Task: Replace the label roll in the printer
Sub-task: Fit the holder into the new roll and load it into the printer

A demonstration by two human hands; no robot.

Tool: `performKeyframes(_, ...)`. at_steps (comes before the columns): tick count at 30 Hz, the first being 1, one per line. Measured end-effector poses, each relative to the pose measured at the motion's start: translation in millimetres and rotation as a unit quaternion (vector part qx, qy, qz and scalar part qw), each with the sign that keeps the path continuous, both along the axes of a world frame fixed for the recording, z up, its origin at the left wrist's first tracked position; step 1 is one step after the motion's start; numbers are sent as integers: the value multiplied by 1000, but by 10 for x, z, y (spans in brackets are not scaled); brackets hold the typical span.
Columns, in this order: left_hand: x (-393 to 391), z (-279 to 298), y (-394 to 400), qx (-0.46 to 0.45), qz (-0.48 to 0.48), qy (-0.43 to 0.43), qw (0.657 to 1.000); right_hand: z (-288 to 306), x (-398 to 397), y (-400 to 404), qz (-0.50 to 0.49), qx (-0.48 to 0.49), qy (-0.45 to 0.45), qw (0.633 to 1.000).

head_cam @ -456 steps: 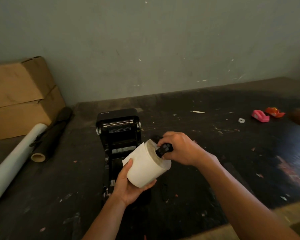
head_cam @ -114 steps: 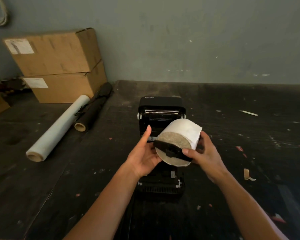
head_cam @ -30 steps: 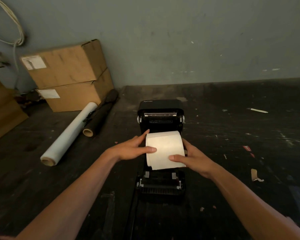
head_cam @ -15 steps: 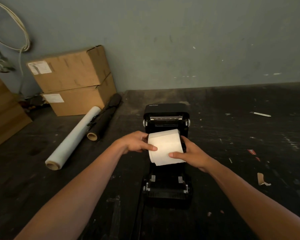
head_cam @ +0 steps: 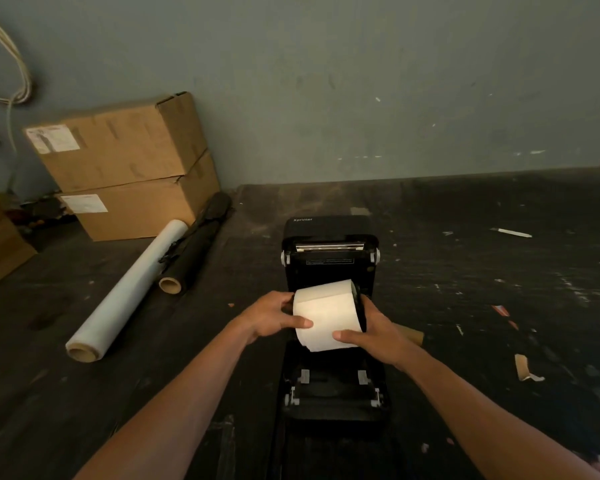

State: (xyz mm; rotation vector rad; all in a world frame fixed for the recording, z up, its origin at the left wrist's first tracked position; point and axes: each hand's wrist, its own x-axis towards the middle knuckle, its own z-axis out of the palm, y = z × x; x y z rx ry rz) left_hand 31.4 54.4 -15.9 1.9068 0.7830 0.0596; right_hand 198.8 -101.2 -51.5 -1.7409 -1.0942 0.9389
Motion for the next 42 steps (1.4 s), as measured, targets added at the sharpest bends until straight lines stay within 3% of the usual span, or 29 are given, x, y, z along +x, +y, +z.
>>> performKeyframes(15, -135, -232, -84, -183, 54, -113, 975, 273, -32, 40, 14, -25, -73, 997)
performKeyframes(19, -175, -266, -123, -235, 70, -136, 960, 457, -18, -14, 27, -47, 0, 998)
performKeyframes(24, -193, -261, -171, -278, 70, -178, 941, 584, 56, -83, -30, -17, 92, 995)
performKeyframes(31, -191, -192, -190, -281, 78, -211, 933, 554, 81, -110, -88, 75, -81, 990)
performKeyframes(42, -243, -204, -240, -287, 87, -231, 926, 623, 41, -214, -75, 116, -69, 988)
